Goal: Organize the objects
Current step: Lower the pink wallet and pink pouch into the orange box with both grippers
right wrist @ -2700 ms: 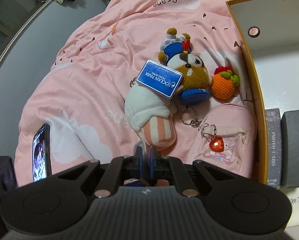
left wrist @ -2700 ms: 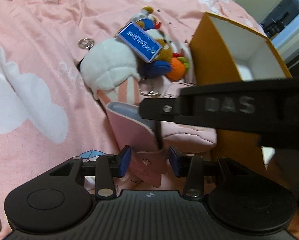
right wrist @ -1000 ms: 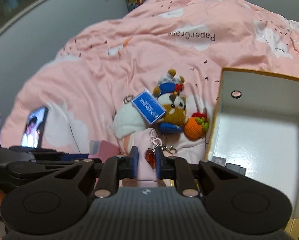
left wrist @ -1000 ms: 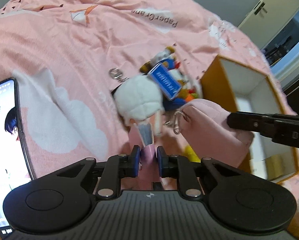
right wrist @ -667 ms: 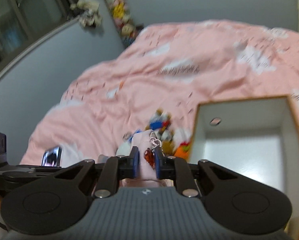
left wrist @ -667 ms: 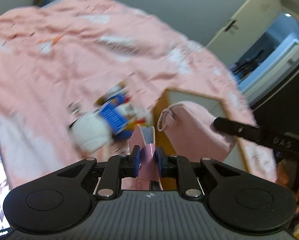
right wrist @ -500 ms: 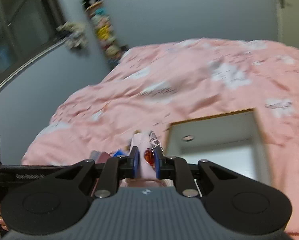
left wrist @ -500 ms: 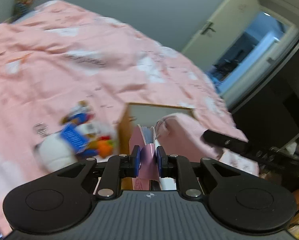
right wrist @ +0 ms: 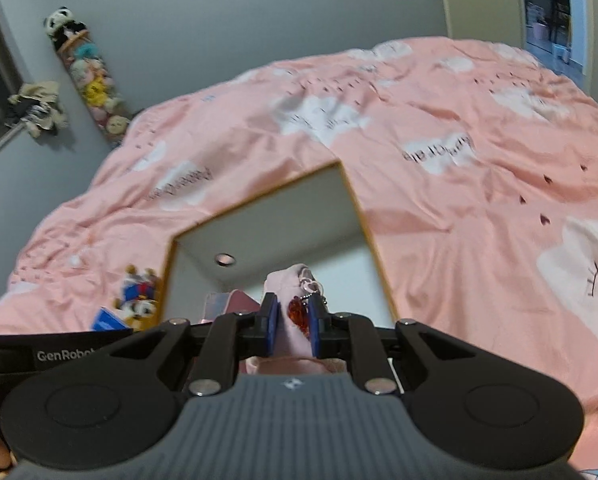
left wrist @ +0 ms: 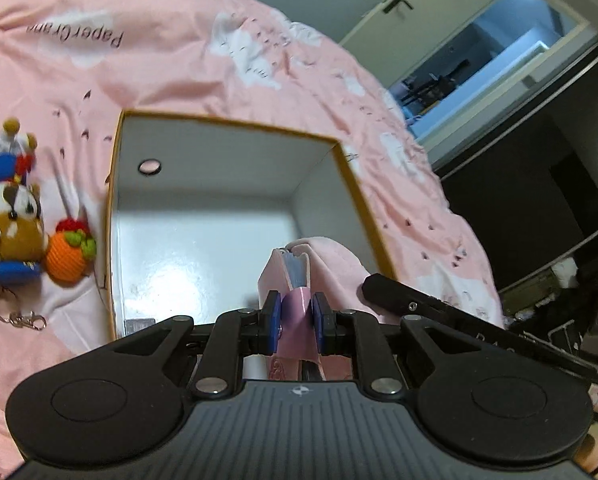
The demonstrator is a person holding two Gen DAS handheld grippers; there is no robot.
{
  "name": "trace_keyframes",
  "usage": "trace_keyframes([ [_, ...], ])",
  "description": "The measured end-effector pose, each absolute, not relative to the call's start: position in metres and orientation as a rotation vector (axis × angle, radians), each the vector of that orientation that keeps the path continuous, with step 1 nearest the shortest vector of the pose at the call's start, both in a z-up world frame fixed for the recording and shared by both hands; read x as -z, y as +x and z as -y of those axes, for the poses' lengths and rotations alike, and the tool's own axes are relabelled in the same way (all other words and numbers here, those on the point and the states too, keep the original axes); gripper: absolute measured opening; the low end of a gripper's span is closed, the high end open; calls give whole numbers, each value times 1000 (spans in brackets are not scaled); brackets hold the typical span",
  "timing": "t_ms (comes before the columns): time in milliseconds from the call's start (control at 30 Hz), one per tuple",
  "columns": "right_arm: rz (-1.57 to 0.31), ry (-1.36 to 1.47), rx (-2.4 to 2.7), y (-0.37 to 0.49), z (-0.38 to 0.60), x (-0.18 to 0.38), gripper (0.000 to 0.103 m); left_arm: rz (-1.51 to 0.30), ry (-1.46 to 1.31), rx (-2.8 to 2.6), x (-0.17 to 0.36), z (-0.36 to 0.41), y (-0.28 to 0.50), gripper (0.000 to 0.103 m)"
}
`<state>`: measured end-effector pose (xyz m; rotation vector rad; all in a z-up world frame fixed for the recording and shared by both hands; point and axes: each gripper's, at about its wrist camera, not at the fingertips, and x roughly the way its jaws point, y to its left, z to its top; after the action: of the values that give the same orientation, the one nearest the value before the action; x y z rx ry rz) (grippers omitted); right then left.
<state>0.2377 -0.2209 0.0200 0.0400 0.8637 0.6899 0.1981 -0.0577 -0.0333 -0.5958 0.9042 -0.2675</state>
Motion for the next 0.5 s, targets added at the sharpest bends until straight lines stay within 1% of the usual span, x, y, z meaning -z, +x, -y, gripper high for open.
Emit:
trace_keyframes([
  [233, -898, 34, -730, 238, 214, 11, 17, -975, -617, 202, 58, 56, 198, 18],
  [500, -967, 101, -791, 235, 215, 27, 16, -988, -624, 173, 59, 53, 194, 19],
])
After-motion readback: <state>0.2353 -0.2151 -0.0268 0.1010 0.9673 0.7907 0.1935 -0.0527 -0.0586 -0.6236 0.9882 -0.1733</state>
